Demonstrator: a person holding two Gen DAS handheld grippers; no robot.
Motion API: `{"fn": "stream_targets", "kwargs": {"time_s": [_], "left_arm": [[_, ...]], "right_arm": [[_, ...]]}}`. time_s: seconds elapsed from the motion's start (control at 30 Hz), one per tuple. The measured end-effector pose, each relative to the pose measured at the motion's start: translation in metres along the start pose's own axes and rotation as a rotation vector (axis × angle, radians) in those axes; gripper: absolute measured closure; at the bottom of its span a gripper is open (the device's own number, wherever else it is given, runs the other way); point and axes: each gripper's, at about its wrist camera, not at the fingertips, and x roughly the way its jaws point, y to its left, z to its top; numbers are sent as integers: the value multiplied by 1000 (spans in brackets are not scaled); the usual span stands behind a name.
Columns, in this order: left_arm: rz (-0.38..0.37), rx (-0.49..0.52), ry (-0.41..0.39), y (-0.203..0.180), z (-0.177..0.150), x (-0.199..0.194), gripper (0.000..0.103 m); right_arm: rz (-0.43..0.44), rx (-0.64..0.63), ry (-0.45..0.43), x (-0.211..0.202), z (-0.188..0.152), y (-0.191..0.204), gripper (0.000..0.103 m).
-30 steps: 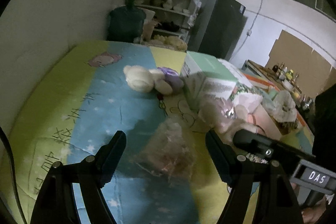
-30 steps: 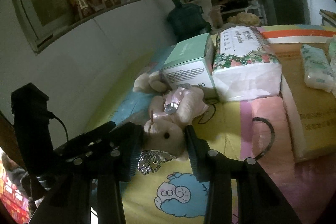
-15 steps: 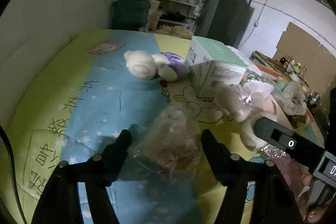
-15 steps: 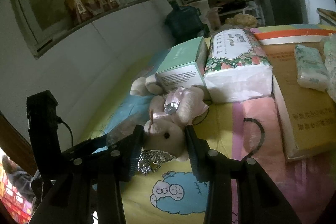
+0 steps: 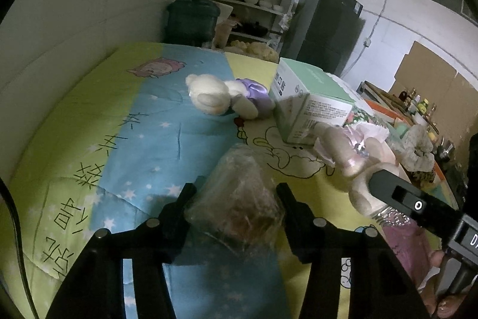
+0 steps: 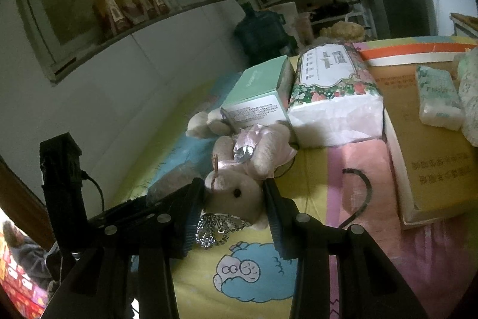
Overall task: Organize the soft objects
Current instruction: 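Lift the plastic bag and plush bunny toward the tray with both tools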
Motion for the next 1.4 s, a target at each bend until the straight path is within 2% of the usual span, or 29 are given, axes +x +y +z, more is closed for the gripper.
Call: {"fn": "stream_targets", "kwargs": {"time_s": [0.37,0.73,1.4], "left_arm": [[-6,8,-57,-8,6,-19,49],[-38,39,-107,-35,17,-30,49],[-147,141,-129,-122,25,-25,49]], "right_arm": [[8,-33,-57,-19,5,9,62],[-7,-48,-122,-41,13,5,62],[-74,-16,-240,-97,25,-36,62]]}}
